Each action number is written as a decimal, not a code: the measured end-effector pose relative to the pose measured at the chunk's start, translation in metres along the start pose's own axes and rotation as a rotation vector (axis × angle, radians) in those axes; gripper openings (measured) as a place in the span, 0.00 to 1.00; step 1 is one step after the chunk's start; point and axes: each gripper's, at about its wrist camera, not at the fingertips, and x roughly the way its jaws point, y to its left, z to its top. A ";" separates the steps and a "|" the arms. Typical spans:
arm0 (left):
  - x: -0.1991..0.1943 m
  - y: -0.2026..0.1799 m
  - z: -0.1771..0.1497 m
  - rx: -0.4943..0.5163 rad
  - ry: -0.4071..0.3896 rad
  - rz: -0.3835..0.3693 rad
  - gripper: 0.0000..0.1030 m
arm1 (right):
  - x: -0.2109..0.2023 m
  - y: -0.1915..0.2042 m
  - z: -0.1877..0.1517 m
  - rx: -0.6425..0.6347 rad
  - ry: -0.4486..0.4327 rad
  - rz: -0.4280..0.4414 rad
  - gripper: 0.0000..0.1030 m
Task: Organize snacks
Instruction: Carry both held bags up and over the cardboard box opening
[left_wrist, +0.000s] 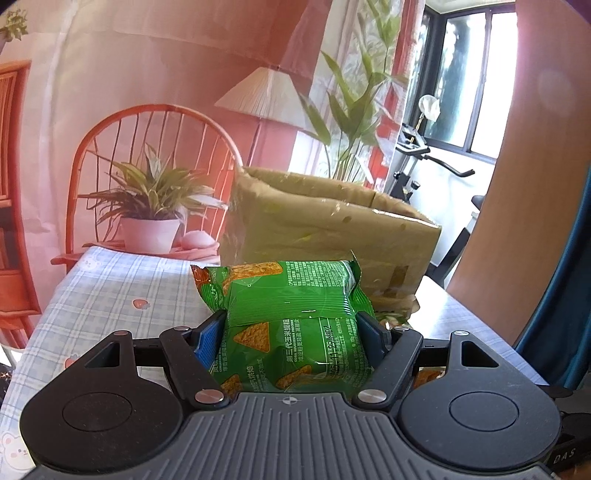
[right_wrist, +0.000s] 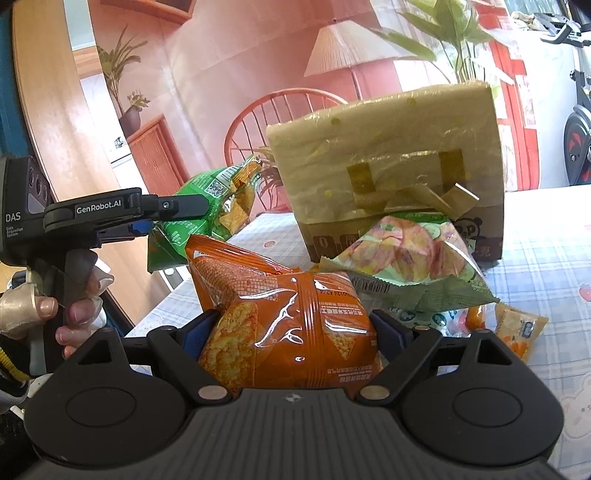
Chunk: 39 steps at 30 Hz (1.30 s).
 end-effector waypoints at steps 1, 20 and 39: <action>-0.002 -0.001 0.001 0.001 -0.004 -0.002 0.74 | -0.002 0.000 0.001 0.000 -0.007 0.002 0.86; -0.010 -0.031 0.059 0.054 -0.108 -0.042 0.75 | -0.055 -0.028 0.101 -0.076 -0.224 -0.097 0.86; 0.065 -0.033 0.130 0.085 -0.107 -0.011 0.75 | 0.000 -0.071 0.214 -0.147 -0.286 -0.111 0.86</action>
